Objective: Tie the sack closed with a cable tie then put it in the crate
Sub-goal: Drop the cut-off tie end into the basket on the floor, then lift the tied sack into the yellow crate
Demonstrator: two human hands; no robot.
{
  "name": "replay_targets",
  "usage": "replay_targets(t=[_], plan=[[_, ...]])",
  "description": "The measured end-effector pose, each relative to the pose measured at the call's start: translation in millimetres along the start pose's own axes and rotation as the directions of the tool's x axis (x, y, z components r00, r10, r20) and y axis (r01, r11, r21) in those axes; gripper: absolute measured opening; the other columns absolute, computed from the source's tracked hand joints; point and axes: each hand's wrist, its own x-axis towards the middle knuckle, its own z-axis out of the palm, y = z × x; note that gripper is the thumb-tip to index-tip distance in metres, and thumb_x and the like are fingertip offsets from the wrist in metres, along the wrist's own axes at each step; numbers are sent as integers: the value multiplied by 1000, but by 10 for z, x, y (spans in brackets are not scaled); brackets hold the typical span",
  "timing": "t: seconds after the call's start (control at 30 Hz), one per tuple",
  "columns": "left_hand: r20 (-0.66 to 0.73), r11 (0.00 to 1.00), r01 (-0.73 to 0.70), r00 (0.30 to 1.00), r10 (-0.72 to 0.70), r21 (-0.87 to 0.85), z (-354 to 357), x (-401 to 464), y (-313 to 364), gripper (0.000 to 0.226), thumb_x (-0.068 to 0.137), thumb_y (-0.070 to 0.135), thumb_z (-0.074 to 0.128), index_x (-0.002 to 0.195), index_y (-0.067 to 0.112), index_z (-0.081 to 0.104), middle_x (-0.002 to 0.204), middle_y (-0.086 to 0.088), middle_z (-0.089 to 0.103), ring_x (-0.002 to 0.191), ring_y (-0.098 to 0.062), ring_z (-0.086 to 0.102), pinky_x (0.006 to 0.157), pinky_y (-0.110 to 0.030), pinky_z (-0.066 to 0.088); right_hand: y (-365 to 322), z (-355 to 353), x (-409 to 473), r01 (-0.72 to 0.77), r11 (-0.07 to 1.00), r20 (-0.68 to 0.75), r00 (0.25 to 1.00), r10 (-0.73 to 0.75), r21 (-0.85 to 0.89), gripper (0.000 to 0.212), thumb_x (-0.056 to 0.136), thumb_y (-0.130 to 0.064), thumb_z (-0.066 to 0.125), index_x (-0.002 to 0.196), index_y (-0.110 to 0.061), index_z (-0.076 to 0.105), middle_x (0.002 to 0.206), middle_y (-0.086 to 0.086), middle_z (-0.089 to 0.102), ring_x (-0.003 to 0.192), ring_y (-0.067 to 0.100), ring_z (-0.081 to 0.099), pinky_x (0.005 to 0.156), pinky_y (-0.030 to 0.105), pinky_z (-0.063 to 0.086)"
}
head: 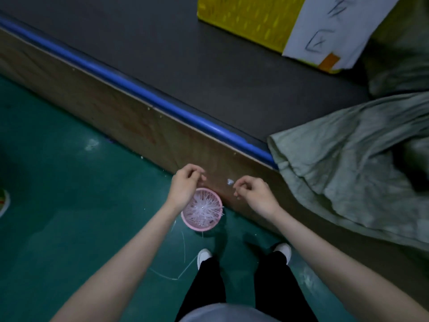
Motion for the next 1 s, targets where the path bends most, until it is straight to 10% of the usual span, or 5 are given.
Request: replay_targets(t=[0.4, 0.7, 1.0], plan=[[213, 897, -442, 874, 436, -22, 556, -417, 1947, 26, 94, 5, 49, 79, 21, 63, 70, 1, 67, 62, 0, 62, 66, -16, 48, -762, -1583, -956, 270, 950, -290, 932, -217, 159, 10, 88, 0, 55, 91, -4, 64, 74, 6, 65, 66, 12, 60, 65, 20, 48], [368, 814, -577, 743, 559, -70, 1899, -594, 2962, 26, 92, 8, 50, 77, 23, 64, 65, 3, 61, 60, -6, 55, 64, -25, 43, -341, -3099, -1332, 289, 957, -625, 746, -230, -6, 9, 83, -7, 63, 83, -16, 66, 72, -1, 68, 72, 17, 63, 72, 32, 49], [435, 831, -555, 758, 485, 40, 3060, -552, 3354, 11, 95, 22, 51, 102, 23, 59, 105, -1, 63, 95, -14, 60, 87, -35, 49, 267, -4276, -1318, 199, 958, -716, 637, -286, -205, 11, 83, -6, 62, 91, -12, 65, 85, 1, 65, 75, 11, 56, 71, 21, 43]])
